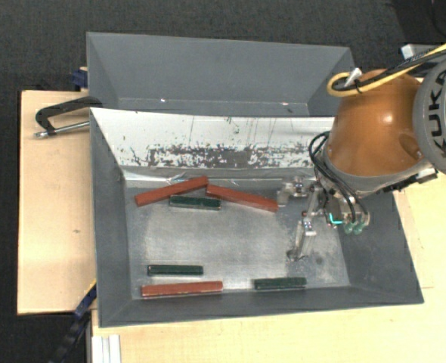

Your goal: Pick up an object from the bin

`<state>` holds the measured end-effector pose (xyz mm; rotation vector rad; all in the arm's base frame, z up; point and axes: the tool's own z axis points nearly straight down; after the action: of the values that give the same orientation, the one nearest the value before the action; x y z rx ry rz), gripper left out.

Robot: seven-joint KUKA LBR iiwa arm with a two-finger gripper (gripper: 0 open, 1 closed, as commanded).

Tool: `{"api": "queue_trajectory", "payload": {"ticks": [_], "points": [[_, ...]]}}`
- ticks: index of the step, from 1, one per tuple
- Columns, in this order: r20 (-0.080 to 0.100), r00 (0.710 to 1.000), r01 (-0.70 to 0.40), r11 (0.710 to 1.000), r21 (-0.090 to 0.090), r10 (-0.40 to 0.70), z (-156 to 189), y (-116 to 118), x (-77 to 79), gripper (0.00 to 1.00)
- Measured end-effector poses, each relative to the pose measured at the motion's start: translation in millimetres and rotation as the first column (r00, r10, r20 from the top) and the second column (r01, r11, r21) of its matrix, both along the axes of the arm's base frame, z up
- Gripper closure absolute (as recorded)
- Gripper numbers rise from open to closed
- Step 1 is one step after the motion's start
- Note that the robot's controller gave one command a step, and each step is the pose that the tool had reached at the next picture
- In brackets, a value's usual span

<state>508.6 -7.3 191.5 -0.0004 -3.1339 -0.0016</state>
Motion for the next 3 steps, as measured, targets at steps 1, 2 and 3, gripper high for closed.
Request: {"api": "queue_trajectory", "payload": {"ticks": [1, 2, 3], "points": [[0.009, 1.0, 0.0, 1.0, 0.0, 0.0, 4, 0, 1.8, 0.0], [0.02, 0.998, 0.053, 0.999, 0.001, -0.053, -44, 3, 73.3, 0.0], [0.011, 0.994, -0.108, 0.994, 0.0, 0.108, -59, 1, 96.4, 0.0]]}}
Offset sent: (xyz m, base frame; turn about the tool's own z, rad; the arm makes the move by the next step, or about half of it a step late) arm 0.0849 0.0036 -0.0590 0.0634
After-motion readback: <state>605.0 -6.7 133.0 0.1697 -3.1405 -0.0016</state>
